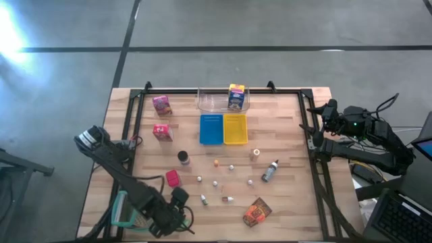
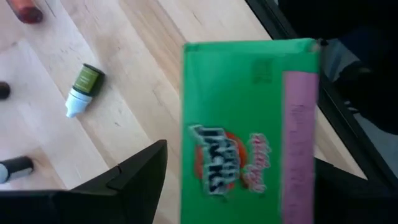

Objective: Pick & Place Kitchen Items
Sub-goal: Put the green cereal box into the transparent bin, then put the red cereal box into the transparent bin

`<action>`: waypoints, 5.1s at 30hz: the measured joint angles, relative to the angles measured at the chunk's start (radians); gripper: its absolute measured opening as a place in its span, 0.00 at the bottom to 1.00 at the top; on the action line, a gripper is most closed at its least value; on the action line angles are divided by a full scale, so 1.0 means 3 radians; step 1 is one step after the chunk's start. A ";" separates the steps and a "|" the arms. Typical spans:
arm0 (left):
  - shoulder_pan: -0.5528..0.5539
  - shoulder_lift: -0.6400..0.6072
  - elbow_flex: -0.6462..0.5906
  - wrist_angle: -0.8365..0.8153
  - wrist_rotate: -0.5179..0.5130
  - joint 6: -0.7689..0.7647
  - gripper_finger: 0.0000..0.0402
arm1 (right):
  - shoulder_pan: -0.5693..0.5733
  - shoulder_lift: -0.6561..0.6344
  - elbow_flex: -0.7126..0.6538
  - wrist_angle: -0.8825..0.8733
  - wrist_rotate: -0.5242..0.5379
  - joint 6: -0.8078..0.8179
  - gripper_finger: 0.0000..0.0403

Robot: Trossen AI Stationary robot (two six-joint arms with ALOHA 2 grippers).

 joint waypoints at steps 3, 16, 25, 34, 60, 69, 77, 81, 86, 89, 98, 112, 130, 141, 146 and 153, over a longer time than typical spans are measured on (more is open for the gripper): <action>0.0037 0.0001 0.0000 0.0025 -0.0006 0.0041 0.68 | 0.0000 -0.0001 0.0000 0.0000 0.0001 0.0000 0.90; 0.0115 -0.0021 0.0005 -0.0011 0.0060 0.0185 0.43 | -0.0001 0.0000 0.0000 0.0000 0.0000 0.0000 0.90; 0.0245 -0.0486 0.0131 -0.0388 0.0103 0.0264 0.37 | 0.0001 -0.0001 0.0000 0.0000 0.0000 0.0000 0.90; 0.0828 -0.1201 0.0198 -0.0416 -0.0602 0.0966 0.37 | 0.0001 -0.0001 0.0000 0.0000 0.0000 0.0000 0.90; 0.4470 -0.0344 0.0852 0.0194 0.0539 0.2912 0.37 | 0.0001 -0.0001 0.0000 0.0001 0.0000 0.0000 0.90; 0.4682 0.0555 0.1383 0.0146 0.0557 0.3051 0.37 | -0.0001 0.0000 0.0000 0.0000 0.0000 0.0001 0.90; 0.4782 0.1031 0.1604 0.0168 0.0707 0.3051 0.37 | -0.0001 0.0001 0.0000 0.0001 0.0000 0.0000 0.90; 0.4793 0.1240 0.1667 0.0230 0.0706 0.3040 0.37 | 0.0000 0.0000 0.0000 0.0001 0.0001 0.0000 0.90; 0.4811 0.1403 0.1729 0.0273 0.0707 0.3024 0.37 | 0.0000 0.0001 0.0000 0.0001 0.0000 0.0000 0.90; 0.4815 0.1420 0.1716 0.0304 0.0720 0.3017 0.37 | 0.0000 0.0000 0.0000 0.0001 0.0001 0.0000 0.90; 0.4815 0.1414 0.1792 0.0303 0.0718 0.3011 0.47 | -0.0001 0.0001 0.0000 0.0000 0.0001 -0.0001 0.90; 0.4819 0.1288 0.1830 0.0238 0.0624 0.3049 0.66 | 0.0000 0.0000 0.0000 0.0000 0.0000 0.0001 0.90; 0.4818 -0.0287 0.1801 -0.0986 0.0525 0.2595 0.66 | -0.0001 0.0000 0.0000 0.0001 0.0000 0.0000 0.90; 0.4818 -0.1092 0.1798 -0.1762 0.0541 0.2287 0.66 | -0.0001 0.0000 0.0000 0.0001 0.0000 0.0000 0.90; 0.4818 -0.1186 0.1795 -0.2085 0.0526 0.1905 0.66 | -0.0001 0.0001 0.0000 0.0001 0.0001 0.0000 0.90; 0.4818 -0.1285 0.1409 -0.2271 0.0259 0.1741 0.65 | -0.0001 0.0001 0.0000 0.0001 0.0000 0.0000 0.90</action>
